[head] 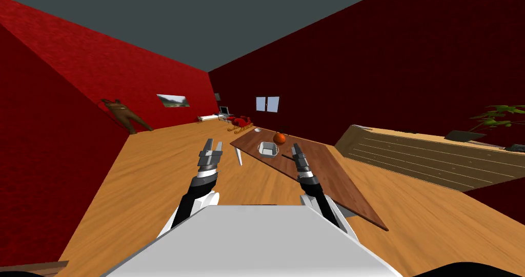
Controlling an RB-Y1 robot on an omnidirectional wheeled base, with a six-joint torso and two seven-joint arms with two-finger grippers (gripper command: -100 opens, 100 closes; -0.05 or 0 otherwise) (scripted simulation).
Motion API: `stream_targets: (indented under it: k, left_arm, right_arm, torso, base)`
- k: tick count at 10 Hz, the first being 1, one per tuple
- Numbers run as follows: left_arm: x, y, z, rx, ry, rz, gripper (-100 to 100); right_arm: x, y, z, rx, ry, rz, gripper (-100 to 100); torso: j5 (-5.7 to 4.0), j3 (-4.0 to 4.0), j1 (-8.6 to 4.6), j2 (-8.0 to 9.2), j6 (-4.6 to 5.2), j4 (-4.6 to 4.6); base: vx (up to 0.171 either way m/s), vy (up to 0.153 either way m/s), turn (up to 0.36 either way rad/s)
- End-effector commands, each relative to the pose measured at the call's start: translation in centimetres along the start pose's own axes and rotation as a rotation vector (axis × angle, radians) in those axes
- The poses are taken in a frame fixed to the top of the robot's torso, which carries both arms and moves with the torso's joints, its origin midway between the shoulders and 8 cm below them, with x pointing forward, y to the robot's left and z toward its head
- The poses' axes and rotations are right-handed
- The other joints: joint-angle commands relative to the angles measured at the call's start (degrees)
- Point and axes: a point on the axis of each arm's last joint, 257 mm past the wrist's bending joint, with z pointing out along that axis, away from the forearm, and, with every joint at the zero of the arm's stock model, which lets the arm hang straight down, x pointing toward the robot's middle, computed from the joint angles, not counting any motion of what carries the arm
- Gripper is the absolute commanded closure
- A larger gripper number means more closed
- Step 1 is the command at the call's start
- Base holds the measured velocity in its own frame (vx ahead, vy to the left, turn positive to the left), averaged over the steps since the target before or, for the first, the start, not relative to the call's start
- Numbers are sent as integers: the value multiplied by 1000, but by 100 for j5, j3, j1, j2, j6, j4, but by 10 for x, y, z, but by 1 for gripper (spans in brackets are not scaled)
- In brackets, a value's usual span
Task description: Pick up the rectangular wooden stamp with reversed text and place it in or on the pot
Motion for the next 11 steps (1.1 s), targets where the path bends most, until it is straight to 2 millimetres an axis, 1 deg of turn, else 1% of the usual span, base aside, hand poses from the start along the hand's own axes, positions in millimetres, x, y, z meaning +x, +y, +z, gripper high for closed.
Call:
stream_targets:
  k: [1,2,4,5,6,7,8,9,10,11]
  left_arm:
    - [0,0,0,0,0,0,0]
    - [0,0,0,0,0,0,0]
    - [0,0,0,0,0,0,0]
    - [0,0,0,0,0,0,0]
    - [0,0,0,0,0,0,0]
    - [0,0,0,0,0,0,0]
    - [0,0,0,0,0,0,0]
    - [0,0,0,0,0,0,0]
    - [0,0,0,0,0,0,0]
    - [0,0,0,0,0,0,0]
  right_arm:
    - [9,-19,-9,40,60,-34,-100]
    - [10,-19,-10,39,65,-37,-100]
    - [23,-47,-27,96,148,-82,-100]
    - [24,-49,-28,99,161,-90,-100]
    - [30,-65,-39,132,208,-114,-100]
    - [36,-80,-51,162,252,-136,-100]
    - [36,-83,-53,167,272,-148,-100]
    - [41,-100,-68,201,325,-175,-100]
    - [47,-113,-81,227,377,-200,-100]
    - [45,-120,-87,243,395,-212,-100]
  torso:
    - [0,0,0,0,0,0]
    - [1,3,4,6,2,1]
    - [-3,-16,-17,-28,0,-6]
    - [-3,-13,-13,-22,2,-5]
    - [-4,-15,-18,-27,6,-5]
    - [-4,-15,-20,-26,2,-5]
    - [-2,-14,-8,-25,0,-5]
    - [-3,-21,-19,-39,7,-7]
    - [-5,-23,-25,-41,3,-9]
    - [-3,-22,-12,-40,0,-8]
  base:
    - [-236,96,295]
    - [-156,72,91]
    - [-144,58,333]
    - [-138,64,78]
    - [-145,59,213]
    - [-153,100,426]
    - [-95,72,125]
    - [-99,59,185]
    - [-112,100,454]
    - [-82,68,138]
